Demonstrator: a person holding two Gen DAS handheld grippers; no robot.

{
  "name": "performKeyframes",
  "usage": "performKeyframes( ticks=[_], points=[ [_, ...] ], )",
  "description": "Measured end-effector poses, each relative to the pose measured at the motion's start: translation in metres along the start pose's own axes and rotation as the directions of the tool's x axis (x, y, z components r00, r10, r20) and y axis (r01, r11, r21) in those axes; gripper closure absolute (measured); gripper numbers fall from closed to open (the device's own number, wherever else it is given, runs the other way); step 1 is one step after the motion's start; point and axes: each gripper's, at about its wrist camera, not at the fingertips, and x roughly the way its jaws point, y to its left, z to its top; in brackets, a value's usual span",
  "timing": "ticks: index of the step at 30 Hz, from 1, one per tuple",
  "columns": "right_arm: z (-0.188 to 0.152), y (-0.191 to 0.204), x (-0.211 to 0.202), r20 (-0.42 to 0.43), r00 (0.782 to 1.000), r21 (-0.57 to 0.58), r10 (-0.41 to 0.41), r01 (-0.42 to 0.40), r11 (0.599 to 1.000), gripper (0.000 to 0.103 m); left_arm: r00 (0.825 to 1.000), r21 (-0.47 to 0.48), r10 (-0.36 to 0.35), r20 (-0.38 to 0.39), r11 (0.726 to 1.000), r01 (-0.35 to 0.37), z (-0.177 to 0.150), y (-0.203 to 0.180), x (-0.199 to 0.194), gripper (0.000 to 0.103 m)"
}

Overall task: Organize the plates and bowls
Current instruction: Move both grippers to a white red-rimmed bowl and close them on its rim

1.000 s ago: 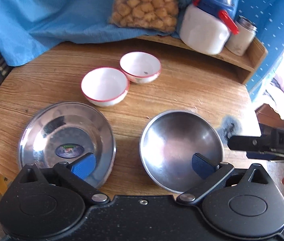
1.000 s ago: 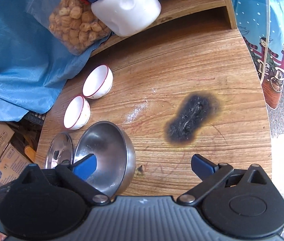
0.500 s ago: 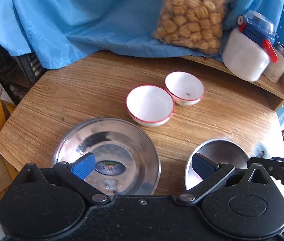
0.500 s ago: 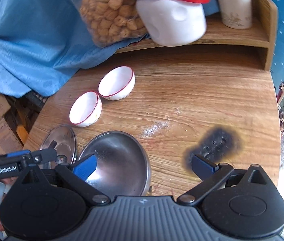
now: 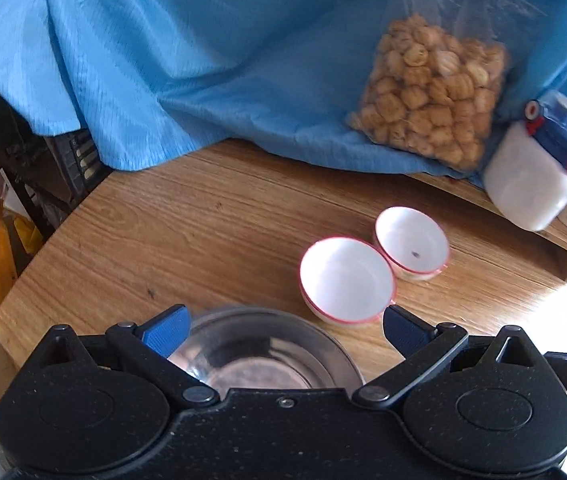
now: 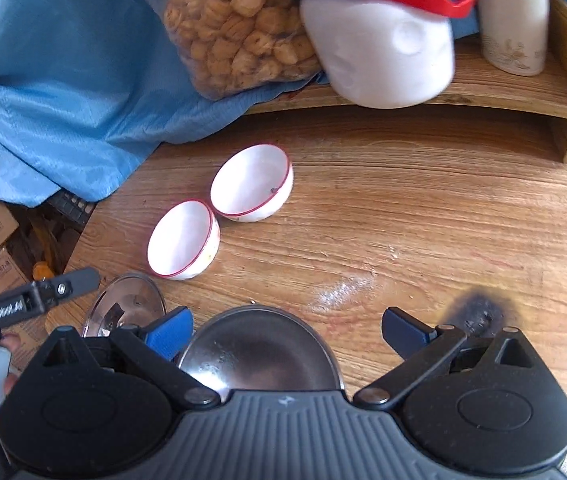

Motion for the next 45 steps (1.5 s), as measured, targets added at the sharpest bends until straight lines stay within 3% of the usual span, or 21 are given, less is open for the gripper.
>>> performKeyframes(
  ticks=[9, 15, 29, 31, 33, 36, 40, 45],
  points=[
    [0.023, 0.014, 0.021, -0.063, 0.994, -0.059, -0.091, 0.087, 0.994, 0.000, 1.000, 0.030, -0.027, -0.005, 0.999, 0.028, 0.028, 0.017, 0.036, 0.001],
    [0.041, 0.017, 0.037, -0.102, 0.987, -0.058, -0.125, 0.120, 0.991, 0.000, 0.997, 0.040, -0.050, -0.054, 0.998, 0.052, 0.046, 0.021, 0.060, 0.001],
    [0.061, 0.055, 0.081, -0.137, 0.984, -0.030, -0.114, 0.111, 0.993, 0.001, 0.976, 0.093, -0.095, -0.195, 0.989, 0.115, 0.057, 0.027, 0.114, 0.001],
    [0.060, 0.059, 0.086, -0.141, 0.985, -0.020, -0.103, 0.101, 0.995, 0.003, 0.973, 0.092, -0.112, -0.204, 0.987, 0.133, 0.056, 0.028, 0.117, 0.001],
    [0.059, 0.062, 0.092, -0.153, 0.983, -0.016, -0.104, 0.103, 0.995, 0.012, 0.968, 0.096, -0.126, -0.219, 0.984, 0.149, 0.055, 0.028, 0.120, 0.003],
    [0.056, 0.065, 0.098, -0.174, 0.980, -0.005, -0.100, 0.101, 0.995, 0.016, 0.959, 0.109, -0.140, -0.245, 0.979, 0.171, 0.051, 0.026, 0.125, 0.009],
    [0.052, 0.065, 0.105, -0.198, 0.978, 0.036, -0.064, 0.072, 0.997, 0.020, 0.950, 0.139, -0.184, -0.253, 0.965, 0.224, 0.047, 0.022, 0.125, 0.029],
    [0.053, 0.074, 0.108, -0.197, 0.978, 0.026, -0.063, 0.070, 0.997, 0.037, 0.942, 0.153, -0.215, -0.257, 0.953, 0.260, 0.043, 0.021, 0.122, 0.052]
  ],
)
